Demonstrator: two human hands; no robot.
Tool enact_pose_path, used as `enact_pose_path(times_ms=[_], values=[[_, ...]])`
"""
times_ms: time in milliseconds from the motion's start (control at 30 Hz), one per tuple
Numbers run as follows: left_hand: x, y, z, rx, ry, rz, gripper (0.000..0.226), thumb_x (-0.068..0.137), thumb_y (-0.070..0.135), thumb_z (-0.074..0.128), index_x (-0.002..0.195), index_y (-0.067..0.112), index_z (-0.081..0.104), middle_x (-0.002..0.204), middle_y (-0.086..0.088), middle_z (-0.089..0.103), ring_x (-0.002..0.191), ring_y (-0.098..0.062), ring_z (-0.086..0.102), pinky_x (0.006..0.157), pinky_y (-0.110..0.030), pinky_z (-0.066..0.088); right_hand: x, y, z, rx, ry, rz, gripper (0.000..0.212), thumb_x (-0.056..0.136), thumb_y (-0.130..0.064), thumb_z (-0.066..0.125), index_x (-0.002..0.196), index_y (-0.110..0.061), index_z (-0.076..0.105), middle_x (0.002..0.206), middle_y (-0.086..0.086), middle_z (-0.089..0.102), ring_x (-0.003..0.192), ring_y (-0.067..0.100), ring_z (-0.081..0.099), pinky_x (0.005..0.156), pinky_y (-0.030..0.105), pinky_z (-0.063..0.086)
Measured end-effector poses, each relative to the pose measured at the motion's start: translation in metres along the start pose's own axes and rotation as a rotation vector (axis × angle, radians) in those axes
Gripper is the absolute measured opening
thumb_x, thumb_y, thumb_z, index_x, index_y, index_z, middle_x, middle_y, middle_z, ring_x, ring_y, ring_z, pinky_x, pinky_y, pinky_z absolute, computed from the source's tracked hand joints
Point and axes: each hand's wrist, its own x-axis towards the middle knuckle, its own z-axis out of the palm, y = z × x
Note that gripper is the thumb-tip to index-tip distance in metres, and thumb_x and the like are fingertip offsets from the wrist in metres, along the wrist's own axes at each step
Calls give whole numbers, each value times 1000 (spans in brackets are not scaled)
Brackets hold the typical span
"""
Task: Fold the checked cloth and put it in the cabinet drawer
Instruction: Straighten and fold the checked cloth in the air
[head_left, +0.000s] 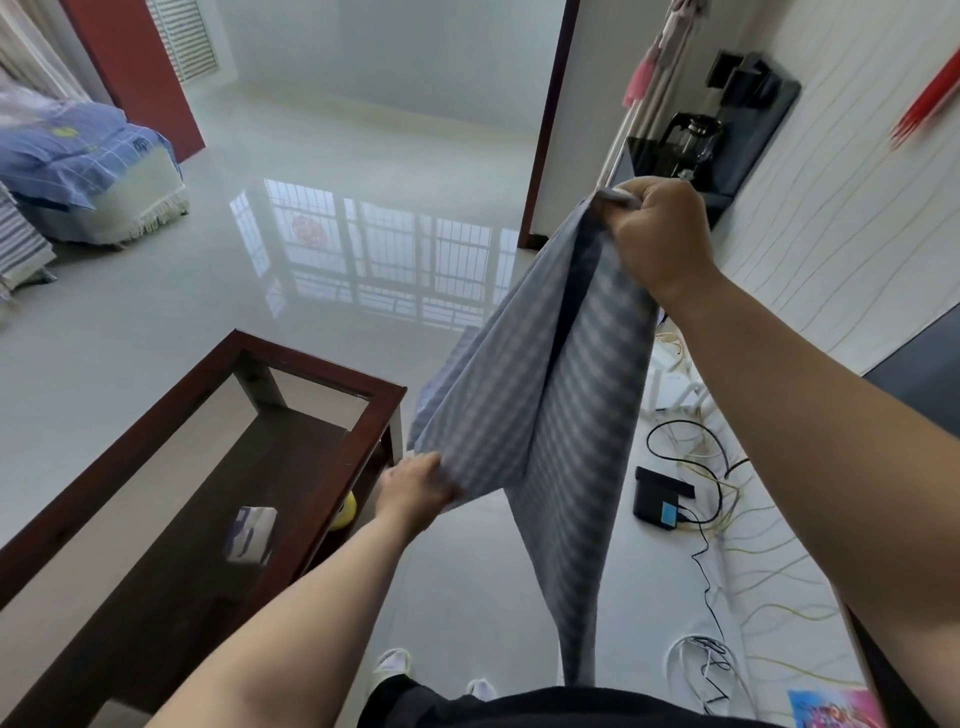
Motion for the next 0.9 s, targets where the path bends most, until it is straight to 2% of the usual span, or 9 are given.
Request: enact_pose_path(times_ms=[67, 133, 267, 433, 533, 600, 700, 767, 900], values=[[-7, 4, 9, 66, -34, 23, 27, 86, 46, 58, 95, 20, 56, 103, -4, 68, 101, -29, 60, 74, -33, 31, 3, -3, 3, 44, 8, 29, 43, 88, -25, 58, 48, -24, 44, 43, -9, 37, 41, 9, 33, 47, 24, 31], [-17, 2, 24, -24, -73, -18, 27, 90, 39, 53, 111, 23, 57, 107, -7, 68, 103, -33, 59, 73, -32, 34, 6, -5, 6, 77, 11, 44, 47, 87, -27, 58, 46, -20, 37, 40, -7, 30, 40, 9, 27, 46, 26, 27], [-23, -17, 36, -511, -140, -209, 22, 97, 20, 44, 117, 15, 52, 116, -11, 62, 102, -26, 56, 81, -33, 42, 14, -4, 16, 101, 9, 86, 44, 84, -26, 58, 48, -18, 35, 46, -4, 27, 46, 12, 25, 48, 28, 25], [-20, -59, 22, -543, 51, -337, 16, 93, 9, 50, 90, 13, 66, 92, -12, 69, 89, -31, 62, 73, -32, 44, 22, 15, 22, 35, 8, 171, 36, 84, -15, 52, 49, -14, 40, 47, 1, 32, 42, 11, 29, 48, 27, 27], [-26, -77, 3, -339, 355, -370, 21, 85, 3, 57, 101, 10, 70, 99, -12, 69, 93, -36, 59, 84, -44, 46, 22, 29, 23, -43, -9, 209, 35, 84, -12, 49, 51, -13, 40, 49, 2, 35, 47, 17, 33, 49, 29, 29], [-29, -86, -12, -172, 551, -294, 17, 83, 5, 65, 99, 5, 71, 96, -16, 69, 93, -39, 55, 81, -46, 41, 20, 38, 24, -142, -33, 227, 38, 88, -15, 49, 51, -13, 40, 52, 3, 41, 52, 21, 41, 50, 31, 31], [-33, -97, -42, -11, 713, -202, 24, 82, 18, 56, 92, 3, 72, 86, -19, 68, 86, -42, 55, 76, -47, 39, 16, 56, 27, -296, -77, 232, 27, 92, -23, 47, 73, -10, 62, 79, 15, 63, 77, 33, 59, 63, 30, 37], [-30, -108, -64, 162, 651, -167, 25, 83, 16, 51, 94, 8, 71, 87, -17, 68, 92, -39, 55, 85, -49, 37, 11, 69, 32, -406, -130, 199, 27, 93, -24, 44, 97, -13, 68, 98, 18, 67, 91, 38, 61, 69, 33, 40], [-24, -135, -99, 596, 179, -294, 27, 88, 13, 45, 105, 28, 60, 104, -1, 68, 126, -22, 48, 113, -51, 9, 0, 83, 40, -532, -229, 52, 31, 94, -22, 42, 114, -21, 65, 107, 16, 68, 96, 39, 62, 74, 35, 43]])
